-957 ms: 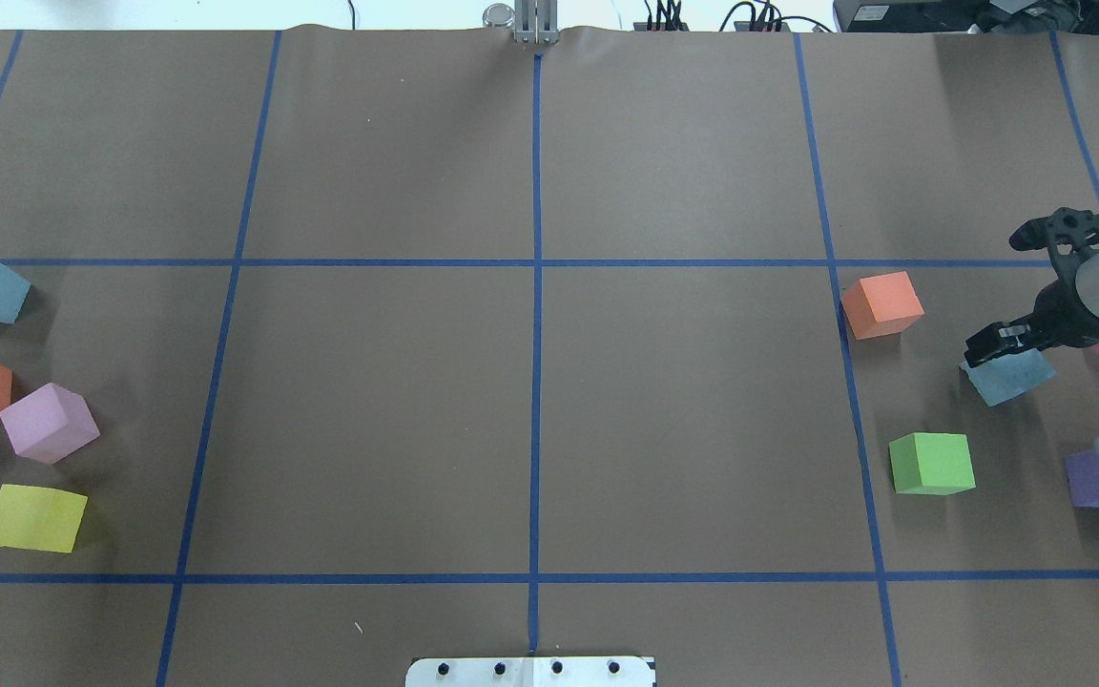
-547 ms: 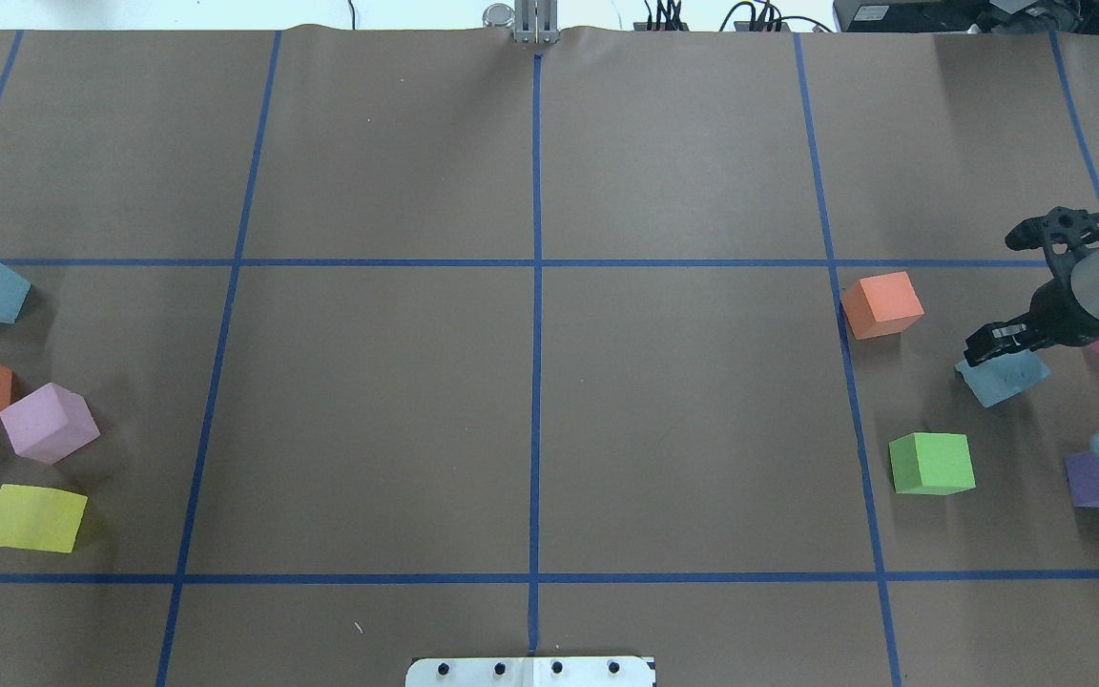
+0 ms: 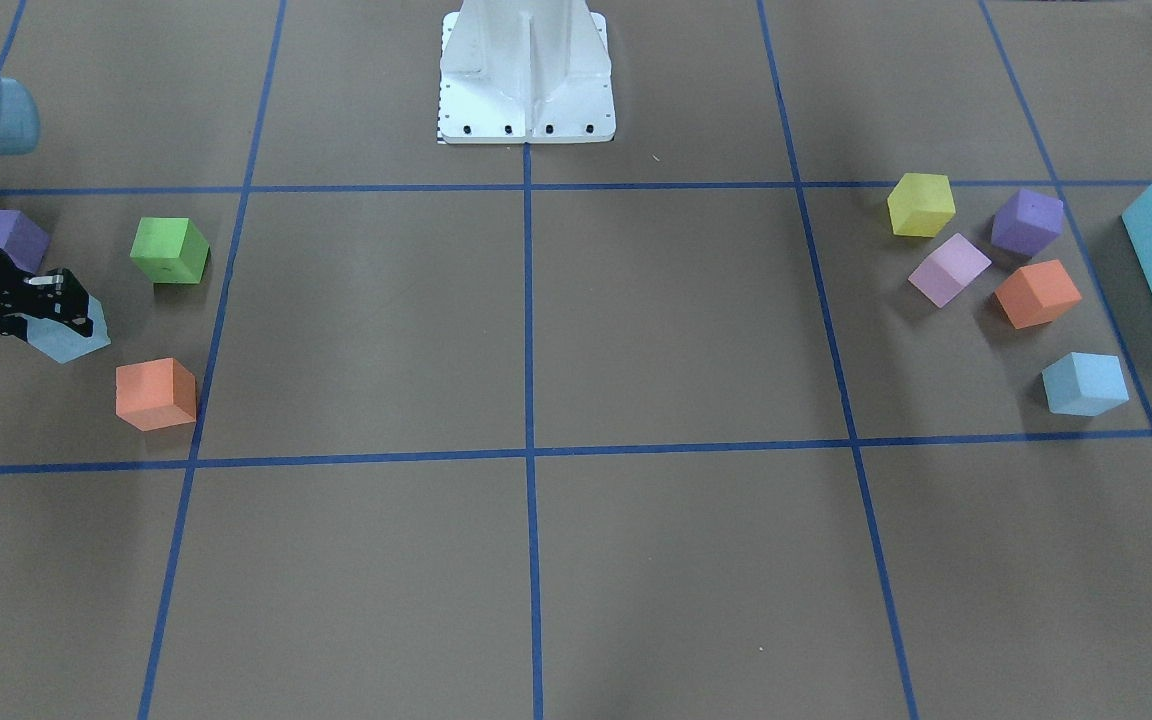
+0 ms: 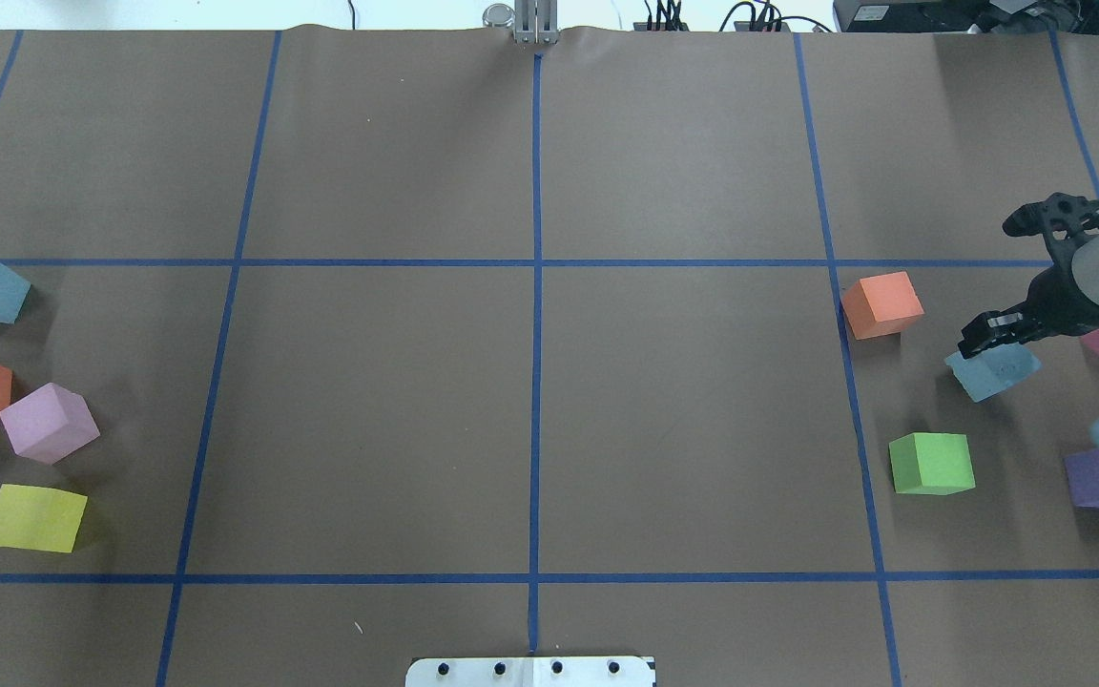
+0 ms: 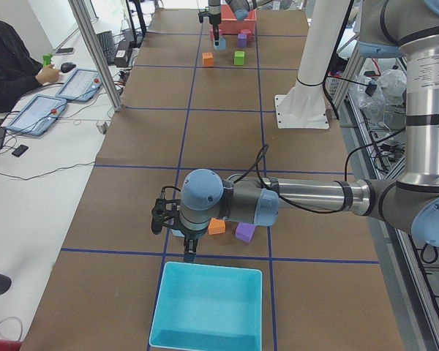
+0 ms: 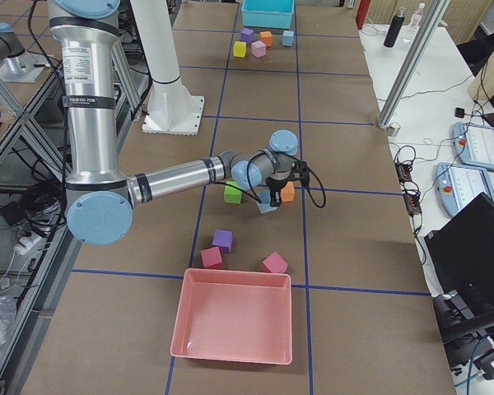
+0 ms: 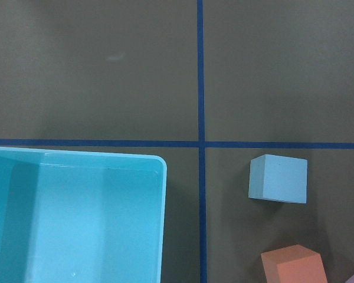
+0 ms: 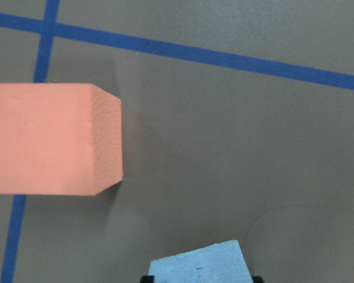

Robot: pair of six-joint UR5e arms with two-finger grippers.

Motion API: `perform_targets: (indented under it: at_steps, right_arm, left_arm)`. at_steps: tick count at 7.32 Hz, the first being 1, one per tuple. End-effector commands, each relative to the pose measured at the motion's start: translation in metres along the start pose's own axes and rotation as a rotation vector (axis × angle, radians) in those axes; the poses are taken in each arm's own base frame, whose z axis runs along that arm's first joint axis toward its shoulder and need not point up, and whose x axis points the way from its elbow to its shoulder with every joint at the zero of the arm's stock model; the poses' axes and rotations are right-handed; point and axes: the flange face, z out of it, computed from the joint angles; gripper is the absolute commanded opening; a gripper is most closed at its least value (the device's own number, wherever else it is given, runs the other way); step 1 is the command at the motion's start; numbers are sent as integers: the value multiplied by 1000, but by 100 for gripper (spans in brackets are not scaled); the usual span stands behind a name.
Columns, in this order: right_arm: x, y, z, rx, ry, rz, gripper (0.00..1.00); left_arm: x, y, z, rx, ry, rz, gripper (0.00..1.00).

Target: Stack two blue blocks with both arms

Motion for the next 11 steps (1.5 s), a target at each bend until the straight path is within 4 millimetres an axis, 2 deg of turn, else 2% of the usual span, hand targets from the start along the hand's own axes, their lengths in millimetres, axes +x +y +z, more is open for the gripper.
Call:
perform_targets:
  at_steps: [1,2,3,4,5,6,7,8,9,10,11]
  right_arm:
    - [-98,-48,-69,-23,-5,50,56]
    - [-186,-60,-66,-30,25,85,56]
    - [-259,-51,-40,-30,41,135,55]
    - [-314,-43,-30,-18,38,172,55]
    - [-358,-31,-20,-23,26,214,55]
    - [-393,-24,-7,-10,35,234,55]
    - [-410,-16,15,18,25,250,55]
    - [-423,-13,34,25,1,276,55]
    - [-445,-13,47,41,18,272,55]
    - [-465,-15,57,43,29,282,55]
    - [-476,-17,57,44,26,282,55]
  left_arm:
    - [0,0,0,-2,2,-2,98]
    - [1,-1,0,0,2,0,98]
    - [3,-4,-1,2,0,-3,98]
    - [10,-10,1,1,-3,-27,98]
    - [31,-18,18,-29,2,7,98]
    - [58,-37,35,-50,-19,49,98]
    - [82,-55,51,-55,-72,49,98]
    - [112,-69,77,-78,-80,84,98]
    - [125,-81,96,-78,-111,106,98]
    - [127,-93,118,-91,-113,114,98]
    - [134,-108,140,-95,-106,118,98]
